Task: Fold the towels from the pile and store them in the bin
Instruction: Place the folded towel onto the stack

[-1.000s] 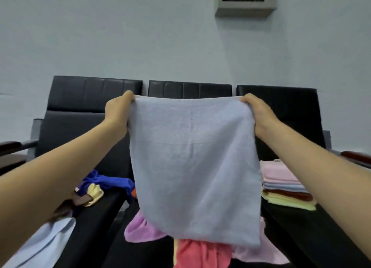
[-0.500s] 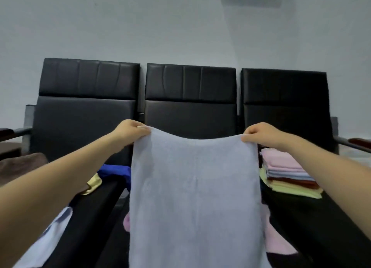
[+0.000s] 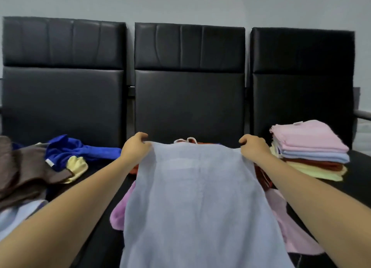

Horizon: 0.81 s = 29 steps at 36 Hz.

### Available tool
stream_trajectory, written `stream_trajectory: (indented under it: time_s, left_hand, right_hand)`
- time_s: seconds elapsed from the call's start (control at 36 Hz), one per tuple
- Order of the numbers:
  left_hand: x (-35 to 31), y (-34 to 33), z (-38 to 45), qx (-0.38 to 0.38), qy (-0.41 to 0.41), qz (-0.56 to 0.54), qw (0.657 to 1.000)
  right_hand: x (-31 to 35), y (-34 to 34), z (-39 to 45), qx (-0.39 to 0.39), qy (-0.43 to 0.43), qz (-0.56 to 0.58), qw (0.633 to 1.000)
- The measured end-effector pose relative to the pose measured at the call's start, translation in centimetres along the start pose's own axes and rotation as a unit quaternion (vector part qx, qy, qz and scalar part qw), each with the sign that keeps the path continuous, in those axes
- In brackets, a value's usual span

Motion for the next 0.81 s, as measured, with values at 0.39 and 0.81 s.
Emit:
stream_trajectory:
  time_s: [0.39,0.81]
  left_hand:
    - [2.9,2.1,-5.9,0.050,0.023,0.015,0.998]
    - [6.7,2.5,-16.0,0.235,0.125,0.093,0.959]
  right_hand:
    - [9.3,1.0,-11.7,-0.030,0.163,0.259,0.951]
    - [10.4,-2.3,-30.5,0.211,0.421,0.059,0.880]
Point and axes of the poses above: each hand's wrist, its own z-axis towards the middle knuckle, its own y-axis out of the back of the hand, x = y × z, the point moved 9 cm from there along z, towards the middle knuckle, and after that the axes turned 10 degrees about -x, right-handed, at the moved point
